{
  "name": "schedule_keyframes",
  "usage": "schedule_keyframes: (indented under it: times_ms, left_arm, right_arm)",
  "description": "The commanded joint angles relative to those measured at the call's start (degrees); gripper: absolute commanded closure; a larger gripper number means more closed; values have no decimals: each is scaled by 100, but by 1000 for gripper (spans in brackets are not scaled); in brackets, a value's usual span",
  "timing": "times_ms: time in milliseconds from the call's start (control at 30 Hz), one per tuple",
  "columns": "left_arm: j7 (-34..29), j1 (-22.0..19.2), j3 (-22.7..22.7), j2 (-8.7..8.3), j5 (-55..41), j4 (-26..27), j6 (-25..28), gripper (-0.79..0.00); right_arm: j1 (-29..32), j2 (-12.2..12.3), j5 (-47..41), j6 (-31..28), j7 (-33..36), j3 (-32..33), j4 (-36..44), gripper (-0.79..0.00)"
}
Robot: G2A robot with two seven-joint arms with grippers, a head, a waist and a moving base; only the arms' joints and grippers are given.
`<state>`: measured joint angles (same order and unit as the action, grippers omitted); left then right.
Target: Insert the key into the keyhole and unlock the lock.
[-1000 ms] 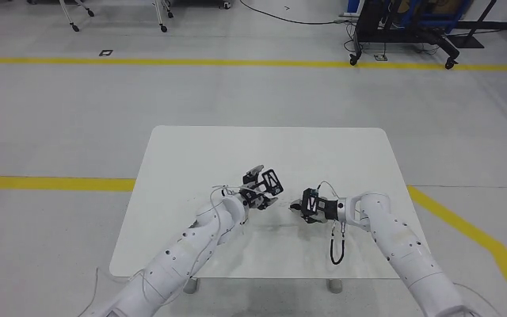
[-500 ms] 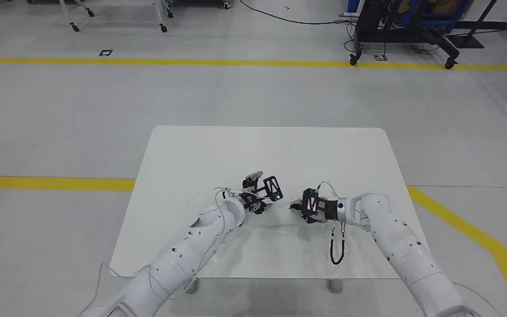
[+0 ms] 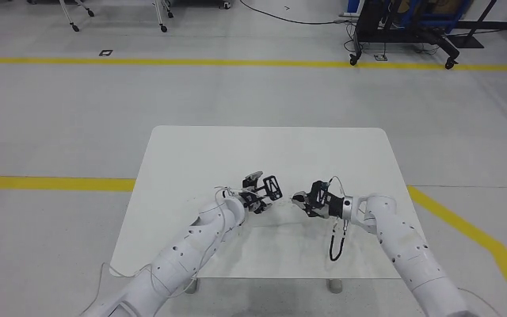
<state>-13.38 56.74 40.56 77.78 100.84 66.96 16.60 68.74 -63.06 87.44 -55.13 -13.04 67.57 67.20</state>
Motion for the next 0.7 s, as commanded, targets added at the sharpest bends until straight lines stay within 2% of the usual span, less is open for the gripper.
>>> schedule_keyframes:
  times_ms: [0,200,300,400,467,567,667]
  left_arm:
    - [6,6,32,1,-5,-7,21,-785]
    - [83,-42,275,-15,-74,229,-59,-785]
    - [72,-38,619,-88,-145,642,-63,-785]
    - [-36,104,1111,-231,24,1229,-71,-785]
    - [-112,323,1557,-351,147,1691,-96,-785]
    - [-143,867,2348,-528,143,2421,-160,-785]
    - [0,1500,3001,-649,-155,2970,-76,-785]
  right_arm:
    - [52,22,-96,-6,-56,74,45,0]
    - [164,76,-222,-88,-120,211,175,0]
    - [164,76,-222,-88,-120,211,175,0]
    - [164,76,-222,-88,-120,211,175,0]
    - [164,76,-222,-88,-120,211,175,0]
    - [164,76,-222,-88,-120,211,175,0]
    - [184,31,-779,-181,-77,131,71,0]
